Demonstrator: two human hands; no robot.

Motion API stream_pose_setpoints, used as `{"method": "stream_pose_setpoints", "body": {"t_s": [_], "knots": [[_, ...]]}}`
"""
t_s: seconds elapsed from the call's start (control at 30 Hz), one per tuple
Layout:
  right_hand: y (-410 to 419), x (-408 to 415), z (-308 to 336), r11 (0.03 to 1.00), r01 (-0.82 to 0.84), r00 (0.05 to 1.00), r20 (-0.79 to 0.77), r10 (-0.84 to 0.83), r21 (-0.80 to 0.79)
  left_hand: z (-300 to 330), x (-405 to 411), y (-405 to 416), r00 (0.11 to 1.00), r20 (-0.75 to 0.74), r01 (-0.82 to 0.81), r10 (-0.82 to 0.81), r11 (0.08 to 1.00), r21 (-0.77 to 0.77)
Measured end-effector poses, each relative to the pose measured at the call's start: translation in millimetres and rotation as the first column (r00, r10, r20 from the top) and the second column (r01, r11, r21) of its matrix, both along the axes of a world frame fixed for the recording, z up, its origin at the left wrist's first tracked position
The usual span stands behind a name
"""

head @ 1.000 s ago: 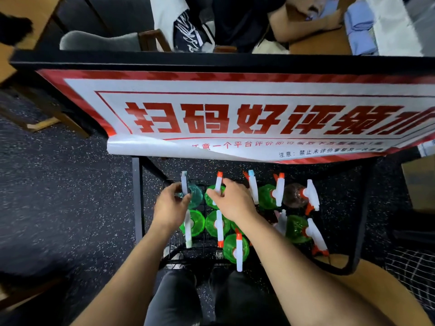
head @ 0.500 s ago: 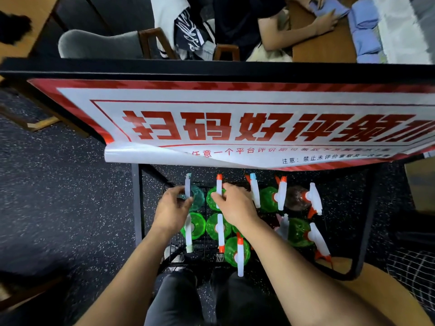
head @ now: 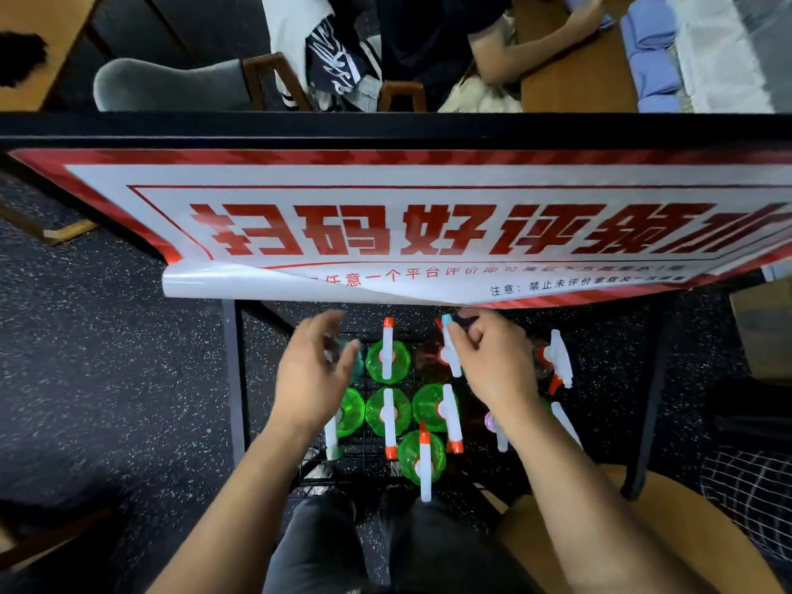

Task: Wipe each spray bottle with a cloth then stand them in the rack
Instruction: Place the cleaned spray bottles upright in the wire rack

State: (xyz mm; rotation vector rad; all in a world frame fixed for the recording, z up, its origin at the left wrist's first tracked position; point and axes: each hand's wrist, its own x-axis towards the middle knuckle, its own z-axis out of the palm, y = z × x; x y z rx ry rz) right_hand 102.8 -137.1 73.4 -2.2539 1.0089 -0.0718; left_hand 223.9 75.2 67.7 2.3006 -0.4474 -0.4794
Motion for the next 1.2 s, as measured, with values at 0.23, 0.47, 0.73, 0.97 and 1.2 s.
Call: {"method": "stream_pose_setpoints", "body": {"t_s": [0.23, 0.47, 0.73, 0.97, 1.2], "knots": [[0, -2, -16, 0.981, -0.195, 0.915, -0.356, 0.189, 0.022, -19, -16, -35, 0.980, -0.178, 0.114, -0.093, 0.987, 0.113], [9, 0, -26, 0.986, -0.165, 0.912, -0.380, 0.151, -0.003, -34, -16, -40, 0.974, -0.212, 0.111, -0.073, 0.979, 0.171], [15, 1, -27, 0.995, -0.076, 0.938, -0.335, 0.093, 0.065, -41, -15, -43, 0.966, -0.238, 0.146, -0.106, 0.976, 0.160], [10, -5, -27, 0.996, -0.067, 0.947, -0.310, 0.082, 0.060, -39, -14, -41, 0.962, -0.253, 0.135, -0.104, 0.985, 0.108], [-34, -50, -15, 0.984, 0.075, 0.986, -0.134, -0.097, -0.160, -20, -13, -42, 0.997, -0.026, 0.073, -0.071, 0.995, 0.061]]}}
